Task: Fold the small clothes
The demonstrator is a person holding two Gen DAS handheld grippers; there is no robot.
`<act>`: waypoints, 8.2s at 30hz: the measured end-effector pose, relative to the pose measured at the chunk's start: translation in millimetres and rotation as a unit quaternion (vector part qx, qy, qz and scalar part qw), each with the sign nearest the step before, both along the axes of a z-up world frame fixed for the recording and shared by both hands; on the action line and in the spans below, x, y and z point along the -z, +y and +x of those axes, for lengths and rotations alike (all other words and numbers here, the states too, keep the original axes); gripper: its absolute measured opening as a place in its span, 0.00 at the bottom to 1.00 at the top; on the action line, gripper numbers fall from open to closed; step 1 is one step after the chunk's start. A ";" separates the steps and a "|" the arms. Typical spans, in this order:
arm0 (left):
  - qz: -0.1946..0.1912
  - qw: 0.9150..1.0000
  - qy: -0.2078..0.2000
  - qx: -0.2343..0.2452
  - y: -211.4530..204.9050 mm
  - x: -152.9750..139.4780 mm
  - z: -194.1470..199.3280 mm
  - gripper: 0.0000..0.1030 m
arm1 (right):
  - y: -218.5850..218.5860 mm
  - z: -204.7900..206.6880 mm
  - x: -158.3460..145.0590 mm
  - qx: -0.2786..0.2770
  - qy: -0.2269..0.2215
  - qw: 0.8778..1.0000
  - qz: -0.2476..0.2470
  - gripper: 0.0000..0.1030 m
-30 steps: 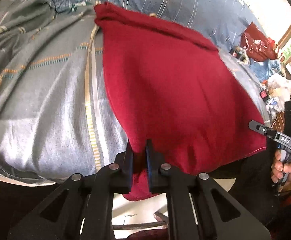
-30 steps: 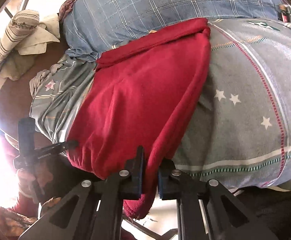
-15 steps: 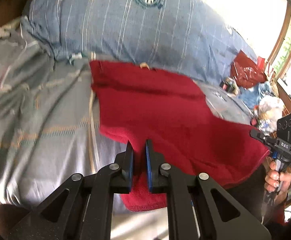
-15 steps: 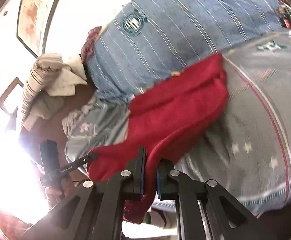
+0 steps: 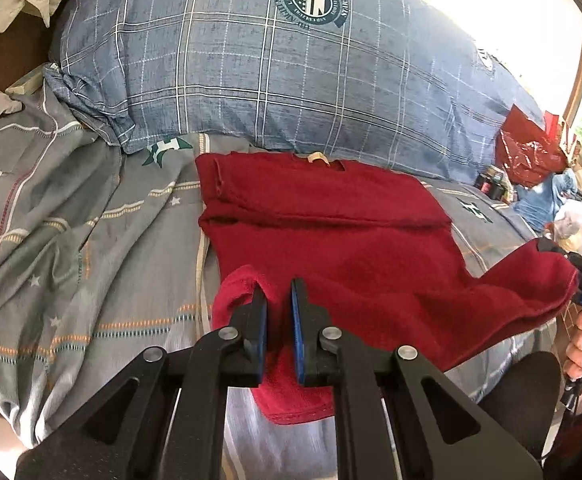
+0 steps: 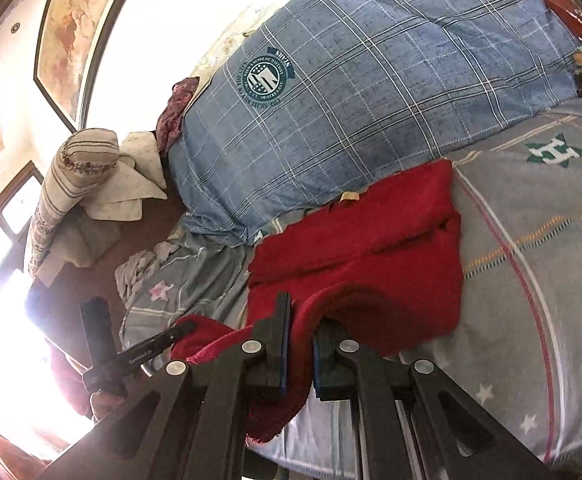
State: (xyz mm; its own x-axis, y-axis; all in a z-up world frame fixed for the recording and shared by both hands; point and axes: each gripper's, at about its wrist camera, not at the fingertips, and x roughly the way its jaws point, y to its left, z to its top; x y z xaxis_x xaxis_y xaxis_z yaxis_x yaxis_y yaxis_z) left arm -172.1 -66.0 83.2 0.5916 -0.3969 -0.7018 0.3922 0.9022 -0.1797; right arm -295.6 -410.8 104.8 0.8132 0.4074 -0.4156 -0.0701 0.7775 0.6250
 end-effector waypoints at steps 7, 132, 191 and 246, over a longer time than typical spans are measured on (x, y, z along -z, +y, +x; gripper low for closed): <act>0.006 1.000 -0.007 -0.010 -9.3 -6.1 24.5 0.08 | -7.0 32.0 -8.1 0.006 -0.002 1.000 -0.022 0.07; 0.016 0.984 0.146 -0.102 20.4 75.7 165.9 0.79 | 223.0 376.6 93.3 -0.134 0.153 0.951 -0.233 0.06; 0.004 0.980 0.167 -0.109 21.2 74.6 158.9 0.81 | 125.4 321.2 63.4 -0.063 0.166 0.969 -0.175 0.70; -0.073 0.982 0.173 -0.011 -28.0 75.6 189.9 0.49 | 149.6 341.2 75.4 -0.126 0.158 0.969 -0.140 0.46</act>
